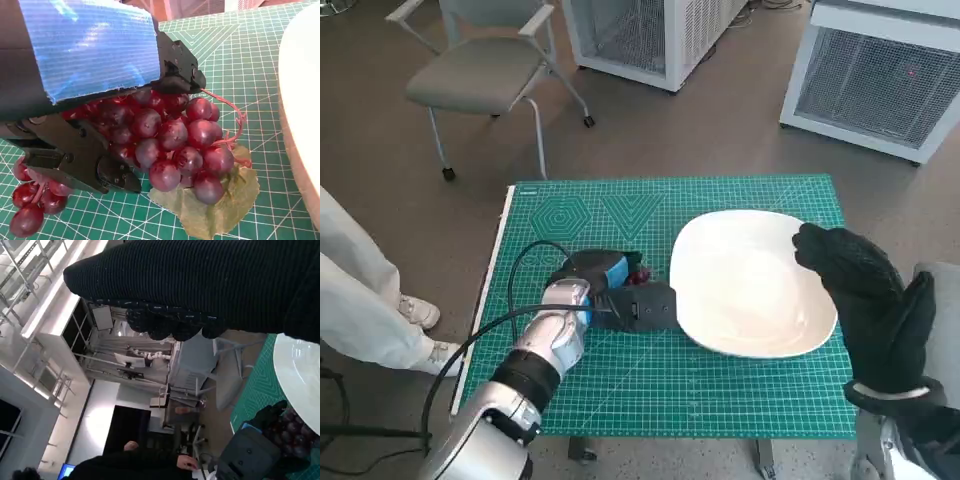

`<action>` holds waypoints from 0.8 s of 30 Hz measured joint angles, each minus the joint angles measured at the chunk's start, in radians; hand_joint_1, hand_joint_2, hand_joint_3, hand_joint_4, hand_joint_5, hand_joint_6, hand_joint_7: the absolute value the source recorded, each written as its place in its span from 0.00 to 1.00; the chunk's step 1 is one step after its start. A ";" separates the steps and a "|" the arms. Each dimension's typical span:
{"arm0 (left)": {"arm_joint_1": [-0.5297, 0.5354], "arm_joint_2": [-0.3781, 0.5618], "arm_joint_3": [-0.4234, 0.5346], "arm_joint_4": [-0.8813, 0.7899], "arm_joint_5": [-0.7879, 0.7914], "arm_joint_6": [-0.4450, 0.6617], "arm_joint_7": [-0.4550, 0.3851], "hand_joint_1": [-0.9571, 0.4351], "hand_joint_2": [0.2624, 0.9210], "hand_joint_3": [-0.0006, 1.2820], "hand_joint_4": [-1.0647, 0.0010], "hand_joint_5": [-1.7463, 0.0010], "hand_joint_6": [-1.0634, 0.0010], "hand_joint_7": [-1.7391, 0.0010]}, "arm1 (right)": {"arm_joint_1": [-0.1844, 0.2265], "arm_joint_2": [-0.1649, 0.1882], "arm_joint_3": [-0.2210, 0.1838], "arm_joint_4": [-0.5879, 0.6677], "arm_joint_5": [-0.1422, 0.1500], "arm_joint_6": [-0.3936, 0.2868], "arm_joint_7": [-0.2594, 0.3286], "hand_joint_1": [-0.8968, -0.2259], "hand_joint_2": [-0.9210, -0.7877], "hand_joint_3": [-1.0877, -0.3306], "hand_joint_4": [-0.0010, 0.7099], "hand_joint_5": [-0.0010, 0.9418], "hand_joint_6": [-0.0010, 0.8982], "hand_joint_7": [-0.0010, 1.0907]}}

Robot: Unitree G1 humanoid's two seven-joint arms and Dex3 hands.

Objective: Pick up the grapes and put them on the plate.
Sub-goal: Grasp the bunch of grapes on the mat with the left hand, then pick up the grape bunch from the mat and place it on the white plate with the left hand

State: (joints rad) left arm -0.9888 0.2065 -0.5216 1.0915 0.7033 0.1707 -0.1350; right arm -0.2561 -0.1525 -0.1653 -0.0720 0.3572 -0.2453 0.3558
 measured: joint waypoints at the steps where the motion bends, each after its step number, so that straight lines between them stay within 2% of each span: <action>1: 0.000 0.001 0.000 -0.001 -0.001 0.000 -0.003 0.81 0.87 0.14 0.50 0.00 0.61 0.99 | 0.000 0.000 0.000 0.000 0.000 0.000 0.000 0.66 0.00 0.58 0.55 0.73 0.16 0.91; 7: 0.000 0.012 0.004 -0.018 -0.011 0.003 -0.029 0.78 0.88 0.13 0.49 0.00 0.58 0.98 | -0.001 0.000 0.000 0.003 0.000 0.000 0.000 0.66 0.00 0.58 0.55 0.73 0.16 0.91; 14: 0.004 0.043 0.013 -0.108 -0.019 0.044 -0.104 0.77 0.88 0.12 0.47 0.00 0.56 0.98 | -0.002 0.000 0.001 0.005 -0.002 0.000 0.000 0.66 0.00 0.58 0.55 0.73 0.16 0.90; 15: 0.005 0.049 0.014 -0.129 -0.020 0.052 -0.118 0.78 0.87 0.13 0.47 0.01 0.55 0.98 | -0.002 0.000 0.002 0.005 -0.002 0.000 0.000 0.66 0.00 0.58 0.55 0.73 0.16 0.90; 17: 0.009 0.065 0.018 -0.184 -0.022 0.072 -0.149 0.84 0.78 0.25 0.45 0.07 0.47 0.96 | -0.003 0.000 0.003 0.005 -0.004 -0.001 0.000 0.66 0.00 0.58 0.55 0.73 0.16 0.90; 19: 0.018 0.084 0.025 -0.253 -0.024 0.090 -0.180 0.86 0.71 0.32 0.41 0.14 0.37 0.86 | -0.004 0.000 0.003 0.005 -0.004 -0.001 0.000 0.66 0.00 0.58 0.55 0.73 0.16 0.90; 22: 0.033 0.116 0.038 -0.363 -0.026 0.107 -0.218 0.76 0.77 0.25 0.36 0.21 0.32 0.62 | -0.006 0.000 0.003 0.005 -0.004 -0.001 0.000 0.66 0.00 0.58 0.55 0.73 0.16 0.90; 24: 0.046 0.138 0.049 -0.439 -0.027 0.114 -0.237 0.72 0.80 0.22 0.35 0.23 0.31 0.55 | -0.006 0.000 0.003 0.005 -0.004 -0.001 0.000 0.66 0.00 0.58 0.55 0.73 0.16 0.90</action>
State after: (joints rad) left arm -0.9430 0.3441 -0.4724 0.6525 0.6761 0.2848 -0.3722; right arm -0.2625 -0.1527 -0.1619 -0.0666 0.3528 -0.2468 0.3557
